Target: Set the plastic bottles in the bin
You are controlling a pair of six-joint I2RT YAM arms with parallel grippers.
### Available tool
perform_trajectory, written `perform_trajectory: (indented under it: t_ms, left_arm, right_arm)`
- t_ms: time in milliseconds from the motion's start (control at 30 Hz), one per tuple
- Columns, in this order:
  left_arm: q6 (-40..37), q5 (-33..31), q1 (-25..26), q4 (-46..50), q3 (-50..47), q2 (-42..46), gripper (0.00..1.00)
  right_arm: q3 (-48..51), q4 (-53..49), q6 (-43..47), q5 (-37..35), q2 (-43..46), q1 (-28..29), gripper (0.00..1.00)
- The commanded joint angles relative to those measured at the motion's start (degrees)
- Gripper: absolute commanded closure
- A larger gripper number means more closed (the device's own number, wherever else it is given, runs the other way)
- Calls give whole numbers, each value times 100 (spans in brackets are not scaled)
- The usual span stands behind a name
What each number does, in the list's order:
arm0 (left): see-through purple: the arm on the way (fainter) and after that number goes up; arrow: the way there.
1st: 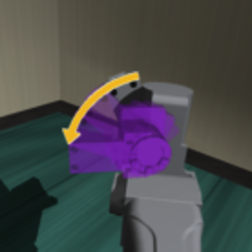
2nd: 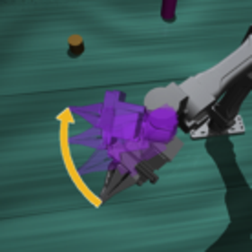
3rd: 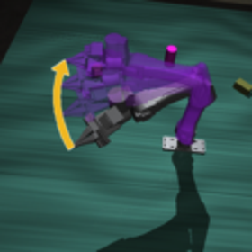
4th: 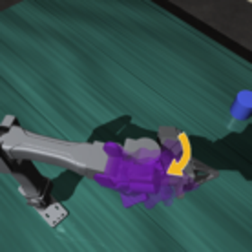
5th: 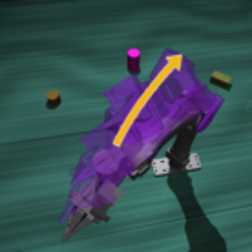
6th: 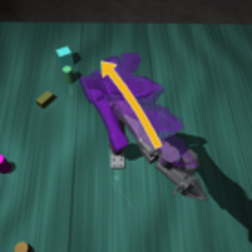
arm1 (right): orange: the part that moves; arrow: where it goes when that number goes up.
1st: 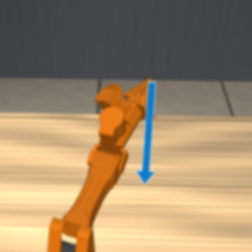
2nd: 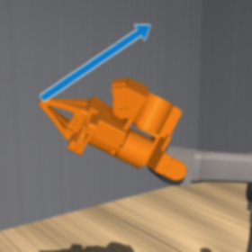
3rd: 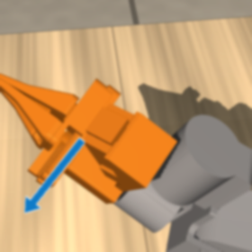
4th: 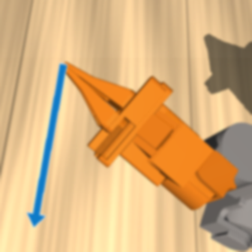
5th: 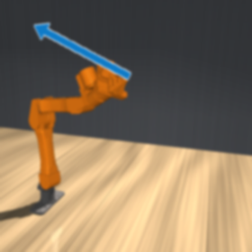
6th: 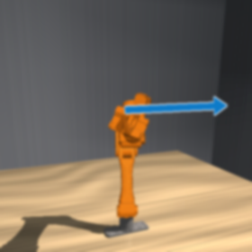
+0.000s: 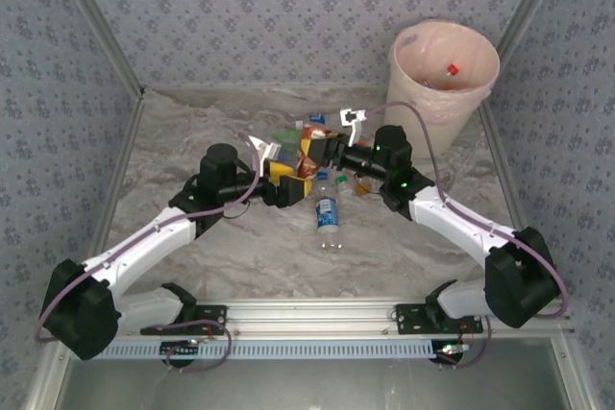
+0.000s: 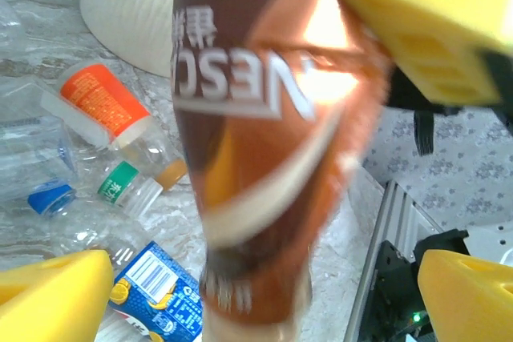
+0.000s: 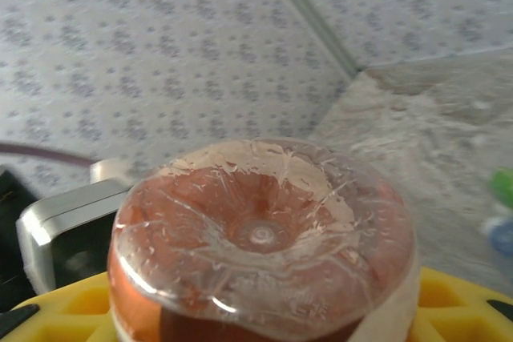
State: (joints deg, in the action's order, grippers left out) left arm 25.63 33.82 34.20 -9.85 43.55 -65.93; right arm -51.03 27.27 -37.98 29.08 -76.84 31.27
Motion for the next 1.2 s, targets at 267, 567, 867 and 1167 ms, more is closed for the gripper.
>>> perform_trajectory:
  t_ms: [267,567,867,1167]
  left_arm:
    - [974,-3266,-1,932,139,133,2]
    - [1736,-4381,26,825,-296,7,2]
    - [1580,-4441,26,1398,-461,-12,2]
    - [1366,-4507,26,1478,-563,180,2]
  right_arm:
    - [-2390,-3069,2081,-2372,161,-951,52]
    - [-3639,-2628,2742,-3178,-352,-1993,50]
    - [-3701,-1652,3463,-4065,-1164,-2733,48]
    - [-4152,-2537,3752,-4912,-1810,-2946,47]
